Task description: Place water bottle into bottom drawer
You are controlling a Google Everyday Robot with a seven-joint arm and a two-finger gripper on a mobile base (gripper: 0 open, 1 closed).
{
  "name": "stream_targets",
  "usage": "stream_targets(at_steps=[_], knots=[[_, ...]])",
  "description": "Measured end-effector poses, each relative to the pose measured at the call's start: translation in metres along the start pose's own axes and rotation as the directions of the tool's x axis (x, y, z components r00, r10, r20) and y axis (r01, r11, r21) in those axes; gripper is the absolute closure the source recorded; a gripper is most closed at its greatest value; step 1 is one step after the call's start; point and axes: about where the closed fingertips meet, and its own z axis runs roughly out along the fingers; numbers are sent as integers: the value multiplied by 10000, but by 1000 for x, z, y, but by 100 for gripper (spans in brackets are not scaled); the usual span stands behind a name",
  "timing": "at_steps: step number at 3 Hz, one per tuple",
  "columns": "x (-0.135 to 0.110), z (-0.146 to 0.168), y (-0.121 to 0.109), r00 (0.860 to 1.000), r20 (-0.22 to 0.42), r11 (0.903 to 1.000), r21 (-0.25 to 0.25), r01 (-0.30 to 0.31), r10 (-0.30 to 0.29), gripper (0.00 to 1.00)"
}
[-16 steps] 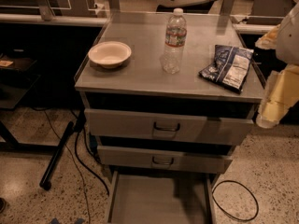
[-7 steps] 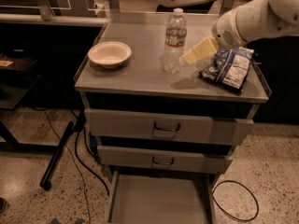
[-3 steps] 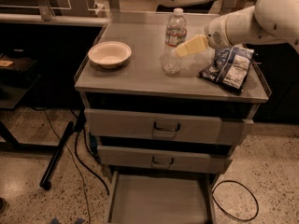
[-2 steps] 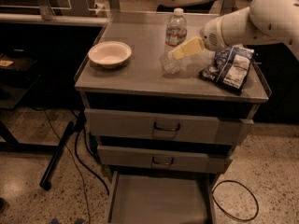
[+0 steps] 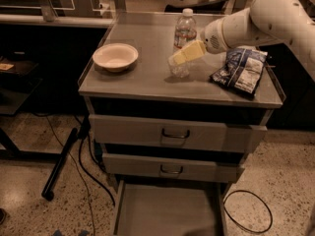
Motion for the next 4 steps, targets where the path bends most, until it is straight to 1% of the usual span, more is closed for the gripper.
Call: stream_targets(at_steps=[1,2,3,4], knots=[[0,0,0,10000,0,10000,-5,2,-2,18],[0,0,0,10000,0,10000,-6,2,-2,41],[0,0,0,10000,0,10000,-7,2,-2,72],[0,0,0,10000,0,10000,-8,3,-3,95]])
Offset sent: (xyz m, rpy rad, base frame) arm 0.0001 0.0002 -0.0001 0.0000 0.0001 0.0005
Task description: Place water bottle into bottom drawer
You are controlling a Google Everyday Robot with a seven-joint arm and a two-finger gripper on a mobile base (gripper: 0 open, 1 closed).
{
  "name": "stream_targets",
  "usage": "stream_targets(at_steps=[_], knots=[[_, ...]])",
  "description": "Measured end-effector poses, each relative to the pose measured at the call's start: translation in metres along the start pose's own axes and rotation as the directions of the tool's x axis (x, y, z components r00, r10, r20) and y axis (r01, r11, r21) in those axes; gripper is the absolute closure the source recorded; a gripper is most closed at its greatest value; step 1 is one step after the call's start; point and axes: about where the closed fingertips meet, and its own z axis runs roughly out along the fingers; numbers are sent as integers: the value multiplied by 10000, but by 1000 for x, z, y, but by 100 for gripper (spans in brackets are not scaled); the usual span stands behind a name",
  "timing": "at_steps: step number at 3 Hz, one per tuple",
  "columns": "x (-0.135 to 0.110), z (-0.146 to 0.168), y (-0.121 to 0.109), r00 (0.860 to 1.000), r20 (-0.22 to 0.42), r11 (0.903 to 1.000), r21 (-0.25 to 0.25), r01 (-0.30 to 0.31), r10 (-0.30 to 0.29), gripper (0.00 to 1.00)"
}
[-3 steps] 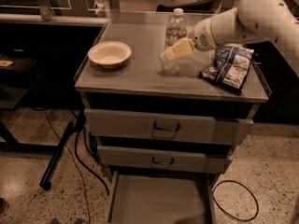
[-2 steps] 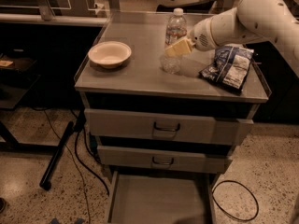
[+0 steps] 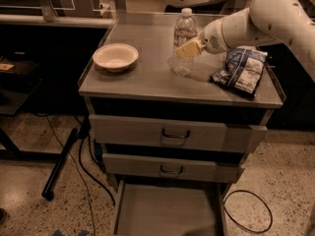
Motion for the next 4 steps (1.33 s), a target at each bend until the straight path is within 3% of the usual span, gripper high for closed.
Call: stream_targets(at_steps=[2,4], knots=[[-6,-29,18,9999,-116,9989,-470,-43,38,100],[20,-92,72,9969,-581,9927,-1052,-588,529,100]])
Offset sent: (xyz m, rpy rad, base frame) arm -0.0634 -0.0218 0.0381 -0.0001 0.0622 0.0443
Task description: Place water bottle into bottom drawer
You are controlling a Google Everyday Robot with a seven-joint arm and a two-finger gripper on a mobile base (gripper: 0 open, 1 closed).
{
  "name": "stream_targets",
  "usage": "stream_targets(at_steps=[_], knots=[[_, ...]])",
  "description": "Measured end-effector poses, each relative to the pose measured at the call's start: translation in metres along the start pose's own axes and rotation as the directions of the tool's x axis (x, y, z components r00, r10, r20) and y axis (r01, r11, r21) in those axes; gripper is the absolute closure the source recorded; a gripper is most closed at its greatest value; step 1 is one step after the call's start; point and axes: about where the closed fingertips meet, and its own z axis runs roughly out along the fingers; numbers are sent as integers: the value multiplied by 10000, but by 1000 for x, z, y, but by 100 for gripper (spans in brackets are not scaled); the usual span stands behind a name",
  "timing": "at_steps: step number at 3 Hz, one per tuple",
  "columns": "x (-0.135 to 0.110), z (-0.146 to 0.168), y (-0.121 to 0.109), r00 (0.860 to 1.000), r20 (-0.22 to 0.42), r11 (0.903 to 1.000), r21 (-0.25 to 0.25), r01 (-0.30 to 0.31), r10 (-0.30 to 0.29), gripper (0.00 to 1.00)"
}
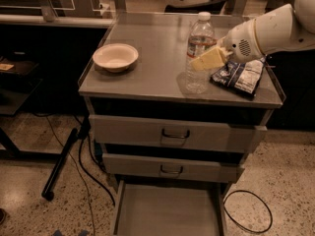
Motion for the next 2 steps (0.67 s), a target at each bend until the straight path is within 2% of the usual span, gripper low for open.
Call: stream_targets(at_steps=[2], knots=[[-2,0,1,10000,-91,10000,-74,3,-3,100]])
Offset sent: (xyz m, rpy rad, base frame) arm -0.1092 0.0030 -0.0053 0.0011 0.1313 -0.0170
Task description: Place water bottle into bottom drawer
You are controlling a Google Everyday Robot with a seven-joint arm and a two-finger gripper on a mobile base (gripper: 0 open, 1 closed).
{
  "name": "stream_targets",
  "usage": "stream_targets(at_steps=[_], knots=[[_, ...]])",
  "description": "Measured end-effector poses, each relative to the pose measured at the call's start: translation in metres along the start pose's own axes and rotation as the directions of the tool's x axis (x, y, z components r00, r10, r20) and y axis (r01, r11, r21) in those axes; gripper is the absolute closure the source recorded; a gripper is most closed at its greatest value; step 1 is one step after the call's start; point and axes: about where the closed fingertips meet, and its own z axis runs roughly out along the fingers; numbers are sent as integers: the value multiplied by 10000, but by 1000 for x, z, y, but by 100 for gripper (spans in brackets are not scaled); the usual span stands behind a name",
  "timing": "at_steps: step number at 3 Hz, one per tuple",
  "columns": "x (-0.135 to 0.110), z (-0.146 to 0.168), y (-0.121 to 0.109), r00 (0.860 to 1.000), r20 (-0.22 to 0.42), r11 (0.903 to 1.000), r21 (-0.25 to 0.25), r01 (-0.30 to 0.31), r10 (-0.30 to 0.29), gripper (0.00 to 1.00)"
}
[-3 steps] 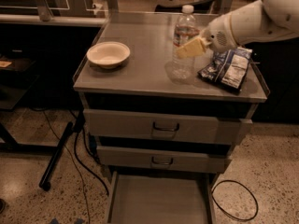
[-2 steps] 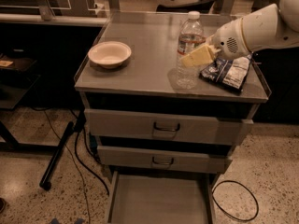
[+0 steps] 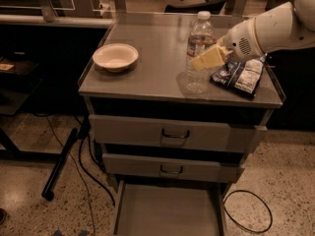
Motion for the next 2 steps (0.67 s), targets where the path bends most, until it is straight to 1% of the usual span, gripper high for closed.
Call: stream_targets(at_steps=[1,2], knots=[[15,-10,32,9992,-147,9991,-194,-367,364,100],[37,-45,104,9916,-183,9908,-427,-1288,1281,100]])
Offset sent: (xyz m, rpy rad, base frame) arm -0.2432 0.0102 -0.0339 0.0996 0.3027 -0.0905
